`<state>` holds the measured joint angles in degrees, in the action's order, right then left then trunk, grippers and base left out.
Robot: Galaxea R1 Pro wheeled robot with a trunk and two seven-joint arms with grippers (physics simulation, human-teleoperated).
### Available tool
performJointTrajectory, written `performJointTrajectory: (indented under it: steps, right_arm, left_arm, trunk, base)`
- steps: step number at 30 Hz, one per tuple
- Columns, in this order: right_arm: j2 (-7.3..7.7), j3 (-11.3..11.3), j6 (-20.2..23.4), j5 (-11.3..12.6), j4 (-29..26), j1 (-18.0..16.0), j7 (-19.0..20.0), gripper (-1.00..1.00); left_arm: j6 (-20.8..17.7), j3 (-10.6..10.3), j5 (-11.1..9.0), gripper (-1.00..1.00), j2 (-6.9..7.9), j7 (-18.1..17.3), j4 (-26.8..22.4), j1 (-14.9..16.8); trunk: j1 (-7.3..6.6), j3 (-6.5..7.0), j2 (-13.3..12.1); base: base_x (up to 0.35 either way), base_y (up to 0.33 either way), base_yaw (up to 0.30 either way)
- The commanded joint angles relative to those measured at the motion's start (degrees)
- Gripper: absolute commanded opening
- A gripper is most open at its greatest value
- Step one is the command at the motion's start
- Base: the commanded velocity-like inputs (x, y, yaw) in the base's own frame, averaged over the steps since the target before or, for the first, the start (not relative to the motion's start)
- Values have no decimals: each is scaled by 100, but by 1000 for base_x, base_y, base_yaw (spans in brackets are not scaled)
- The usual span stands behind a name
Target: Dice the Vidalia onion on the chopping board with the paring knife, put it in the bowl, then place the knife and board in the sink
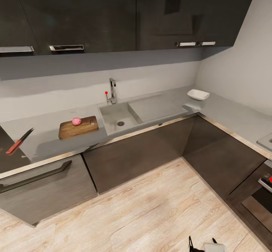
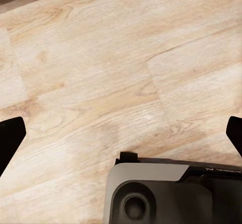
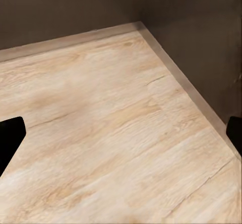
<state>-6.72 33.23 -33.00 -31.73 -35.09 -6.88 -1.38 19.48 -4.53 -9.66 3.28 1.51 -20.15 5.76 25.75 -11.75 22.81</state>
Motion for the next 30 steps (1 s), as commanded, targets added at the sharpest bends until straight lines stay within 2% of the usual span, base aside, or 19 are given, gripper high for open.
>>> performJointTrajectory:
  steps: [1, 8, 14, 15, 18, 23, 25, 27, 29, 30]
  right_arm:
    - [-21, 13, 42, 22, -124, -6, 3, 100]
    - [-149, -41, 130, 165, -315, -6, 107, 100]
    - [-153, -38, 135, 160, -322, -6, 270, 100]
    - [-139, -36, 137, 156, -322, -6, 392, 100]
    - [-102, -6, 227, 147, -342, -6, 1089, 100]
    - [-64, 4, 582, 150, -394, -6, 1649, 100]
    - [33, 7, 683, 160, -435, -6, 1856, 100]
    - [213, 21, 744, 180, -453, -6, 2119, 100]
    - [485, 46, 788, 289, -427, -6, 2518, 100]
    - [551, 56, 798, 342, -417, -6, 2606, 100]
  left_arm:
    - [20, -48, -53, 100, 4, 16, 3, 4]
    - [20, -48, -53, 100, -23, 16, 35, 4]
    - [20, -48, -53, 100, -41, 16, 47, 4]
    - [20, -48, -53, 100, -43, 16, 59, 4]
    - [20, -52, -53, 100, -51, 16, 100, 4]
    - [20, -56, -50, 100, -67, 16, 114, 4]
    - [20, -56, -50, 100, -74, 16, 115, 4]
    - [20, -56, -49, 100, -78, 16, 116, 4]
    - [20, -56, -49, 100, -80, 16, 116, 2]
    - [20, -56, -50, 100, -80, 16, 116, 3]
  trunk:
    - [3, -11, 11]
    - [3, -11, 11]
    - [3, -11, 11]
    - [3, -11, 11]
    - [3, -11, 11]
    - [3, -11, 11]
    - [3, -11, 11]
    - [3, -11, 11]
    - [3, -11, 11]
    - [3, -11, 11]
  base:
    - [0, 0, 0]
    - [0, 0, 0]
    - [0, 0, 0]
    - [0, 0, 0]
    - [0, 0, 0]
    - [0, 0, 0]
    - [0, 0, 0]
    - [0, 0, 0]
    - [0, 0, 0]
    - [0, 0, 0]
